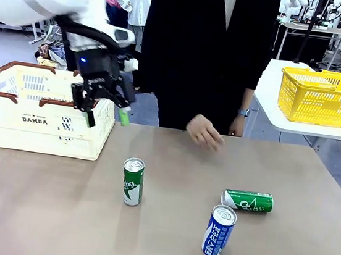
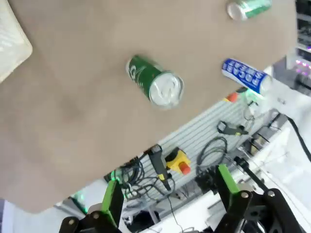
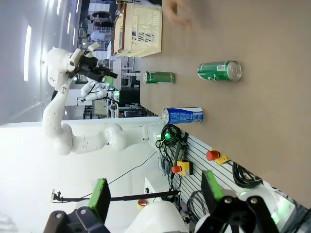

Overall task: Place the drinks into the Shopping basket.
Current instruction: Pick up one drink and place it into the Shopping basket.

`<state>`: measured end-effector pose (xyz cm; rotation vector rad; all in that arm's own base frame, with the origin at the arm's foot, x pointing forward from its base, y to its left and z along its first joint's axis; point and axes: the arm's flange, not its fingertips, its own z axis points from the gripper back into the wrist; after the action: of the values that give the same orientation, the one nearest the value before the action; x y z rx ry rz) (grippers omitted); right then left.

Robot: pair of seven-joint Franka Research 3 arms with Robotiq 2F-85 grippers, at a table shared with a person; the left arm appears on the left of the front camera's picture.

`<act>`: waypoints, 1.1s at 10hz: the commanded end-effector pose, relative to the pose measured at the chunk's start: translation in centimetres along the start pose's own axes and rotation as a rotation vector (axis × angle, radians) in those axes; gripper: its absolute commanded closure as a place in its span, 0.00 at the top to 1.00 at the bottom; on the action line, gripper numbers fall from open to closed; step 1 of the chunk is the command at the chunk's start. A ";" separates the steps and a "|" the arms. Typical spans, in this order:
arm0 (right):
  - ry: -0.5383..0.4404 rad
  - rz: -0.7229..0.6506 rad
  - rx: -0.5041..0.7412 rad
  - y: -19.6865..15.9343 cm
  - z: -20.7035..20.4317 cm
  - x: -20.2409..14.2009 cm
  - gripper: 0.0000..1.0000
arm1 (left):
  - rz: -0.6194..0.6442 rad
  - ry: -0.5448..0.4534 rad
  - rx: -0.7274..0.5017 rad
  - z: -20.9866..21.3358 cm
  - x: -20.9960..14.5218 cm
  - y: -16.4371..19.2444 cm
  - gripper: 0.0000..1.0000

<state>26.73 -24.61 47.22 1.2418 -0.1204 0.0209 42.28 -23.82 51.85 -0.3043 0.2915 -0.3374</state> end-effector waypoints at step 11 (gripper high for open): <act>0.009 -0.013 -0.003 0.4 0.1 -0.1 1.00 | 0.410 -0.300 0.206 -8.5 1.4 -5.5 1.00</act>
<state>26.74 -24.60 47.22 1.2418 -0.1200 0.0211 39.70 -31.35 45.63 -0.0948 0.0414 0.0613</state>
